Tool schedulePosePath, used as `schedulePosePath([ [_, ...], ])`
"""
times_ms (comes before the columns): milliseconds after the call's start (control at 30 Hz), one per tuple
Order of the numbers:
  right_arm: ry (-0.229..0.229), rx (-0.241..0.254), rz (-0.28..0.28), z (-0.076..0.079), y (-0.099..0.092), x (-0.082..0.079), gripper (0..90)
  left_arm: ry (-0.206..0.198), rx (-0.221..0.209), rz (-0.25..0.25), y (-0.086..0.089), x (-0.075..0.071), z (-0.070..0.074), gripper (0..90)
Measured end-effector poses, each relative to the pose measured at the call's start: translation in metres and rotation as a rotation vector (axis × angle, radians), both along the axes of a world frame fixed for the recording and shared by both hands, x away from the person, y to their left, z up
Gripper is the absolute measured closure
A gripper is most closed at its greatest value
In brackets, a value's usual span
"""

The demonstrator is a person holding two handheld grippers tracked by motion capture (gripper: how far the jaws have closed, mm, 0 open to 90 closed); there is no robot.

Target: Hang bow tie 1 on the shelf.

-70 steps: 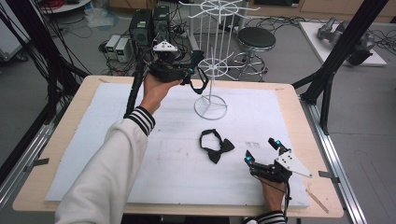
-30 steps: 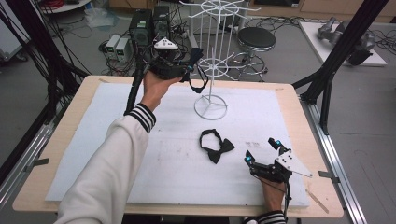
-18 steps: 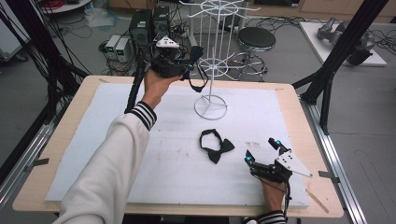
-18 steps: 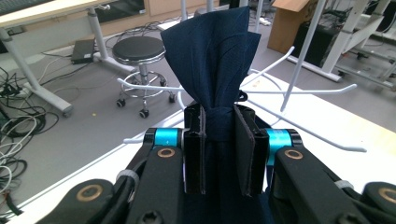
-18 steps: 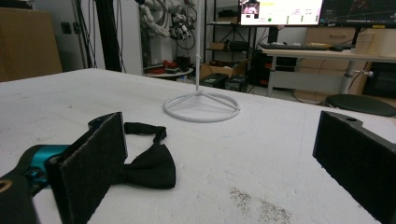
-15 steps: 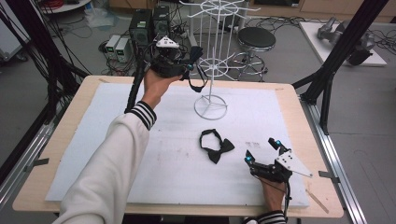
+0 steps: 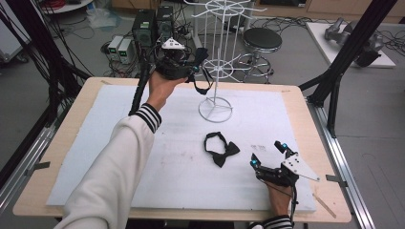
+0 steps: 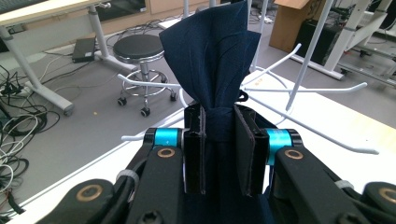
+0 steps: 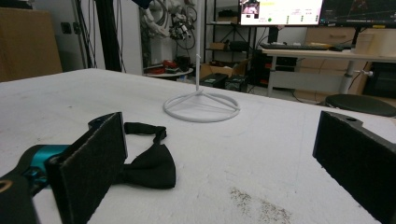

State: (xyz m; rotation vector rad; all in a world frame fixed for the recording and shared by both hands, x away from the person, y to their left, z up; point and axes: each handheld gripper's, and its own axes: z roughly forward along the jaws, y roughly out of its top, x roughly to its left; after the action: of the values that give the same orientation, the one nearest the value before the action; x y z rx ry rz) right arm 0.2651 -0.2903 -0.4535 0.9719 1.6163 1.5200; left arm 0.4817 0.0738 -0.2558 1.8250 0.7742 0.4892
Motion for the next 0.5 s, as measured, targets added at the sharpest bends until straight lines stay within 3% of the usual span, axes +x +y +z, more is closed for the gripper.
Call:
schedulePosePath([
  [233,0.001,-0.003,0.0,0.0001,-0.0002,-0.0001,2.2,0.0,0.005,0.01,0.0001,-0.0008,0.0013,71.6],
  [333,0.0,-0.002,-0.001,0.0001,0.0,-0.0001,2.2,-0.001,-0.011,0.013,0.0007,-0.0014,0.0028,59.1],
  [500,0.0,-0.002,-0.001,0.0,0.0,0.0,2.2,-0.007,-0.015,0.007,0.0014,-0.0037,0.0048,49.8],
])
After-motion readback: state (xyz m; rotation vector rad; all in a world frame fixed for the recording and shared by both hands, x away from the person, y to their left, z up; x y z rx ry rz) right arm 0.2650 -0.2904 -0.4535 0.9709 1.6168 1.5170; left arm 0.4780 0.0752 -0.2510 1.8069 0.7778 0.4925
